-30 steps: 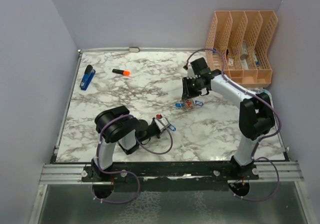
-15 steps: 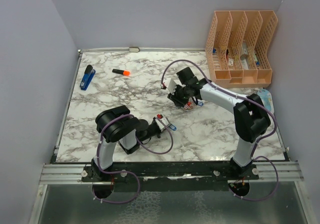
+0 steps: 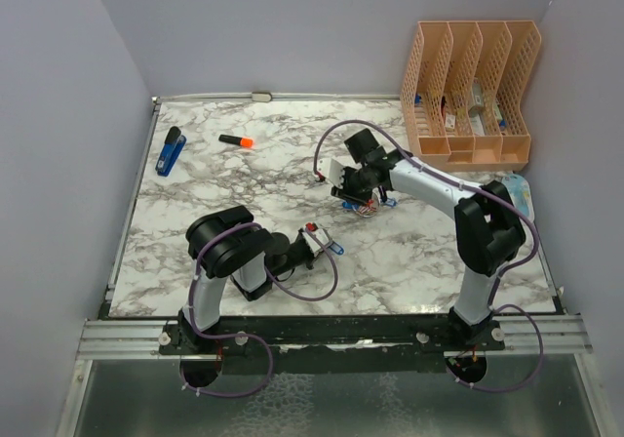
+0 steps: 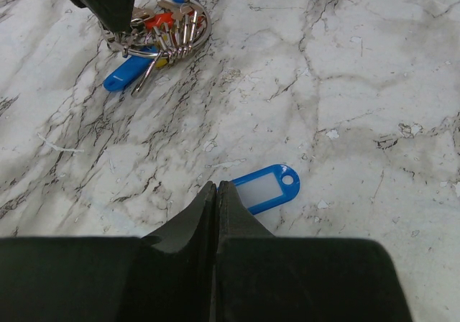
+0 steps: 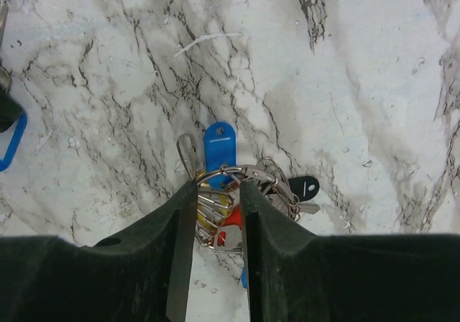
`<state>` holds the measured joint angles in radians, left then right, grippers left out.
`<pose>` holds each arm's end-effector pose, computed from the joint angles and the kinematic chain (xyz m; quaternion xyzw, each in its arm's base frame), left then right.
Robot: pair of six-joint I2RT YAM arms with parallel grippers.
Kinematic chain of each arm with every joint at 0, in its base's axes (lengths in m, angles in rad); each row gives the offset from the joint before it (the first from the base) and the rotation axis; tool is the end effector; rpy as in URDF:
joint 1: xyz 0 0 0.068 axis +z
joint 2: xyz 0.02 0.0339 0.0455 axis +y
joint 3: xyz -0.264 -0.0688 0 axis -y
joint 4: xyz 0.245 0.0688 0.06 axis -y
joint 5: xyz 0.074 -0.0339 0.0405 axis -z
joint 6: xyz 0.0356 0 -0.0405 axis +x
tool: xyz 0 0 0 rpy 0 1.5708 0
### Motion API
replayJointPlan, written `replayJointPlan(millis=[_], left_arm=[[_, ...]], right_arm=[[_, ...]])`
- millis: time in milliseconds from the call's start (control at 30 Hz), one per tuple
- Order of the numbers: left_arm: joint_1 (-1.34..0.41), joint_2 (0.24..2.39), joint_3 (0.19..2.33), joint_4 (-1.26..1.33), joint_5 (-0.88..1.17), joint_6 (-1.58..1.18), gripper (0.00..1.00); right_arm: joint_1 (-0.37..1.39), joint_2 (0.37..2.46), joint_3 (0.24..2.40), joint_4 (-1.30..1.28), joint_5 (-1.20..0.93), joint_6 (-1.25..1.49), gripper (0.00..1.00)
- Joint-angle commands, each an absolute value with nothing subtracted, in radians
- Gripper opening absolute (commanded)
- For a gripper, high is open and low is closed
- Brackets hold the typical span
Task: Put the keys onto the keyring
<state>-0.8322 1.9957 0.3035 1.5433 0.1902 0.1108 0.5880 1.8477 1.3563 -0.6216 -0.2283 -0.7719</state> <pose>0.1744 -0.2016 0.0874 0.3978 0.6439 -0.2966 0.5824 0.3155 0.2200 0.2073 -0.6285 0.7361 0.0898 0.2347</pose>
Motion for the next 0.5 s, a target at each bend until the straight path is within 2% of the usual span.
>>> replayJointPlan(millis=[0,467], left_arm=[[-0.824,2.011,0.291,1.787,0.161,0.106,0.00],[-0.825,2.003,0.289,1.787,0.160,0.106,0.00]], right_arm=[[0.589,1.840,1.340,-0.648,-0.224,-0.812,0.30],[0.628,1.880,1.296,-0.621,-0.189,-0.816,0.25]])
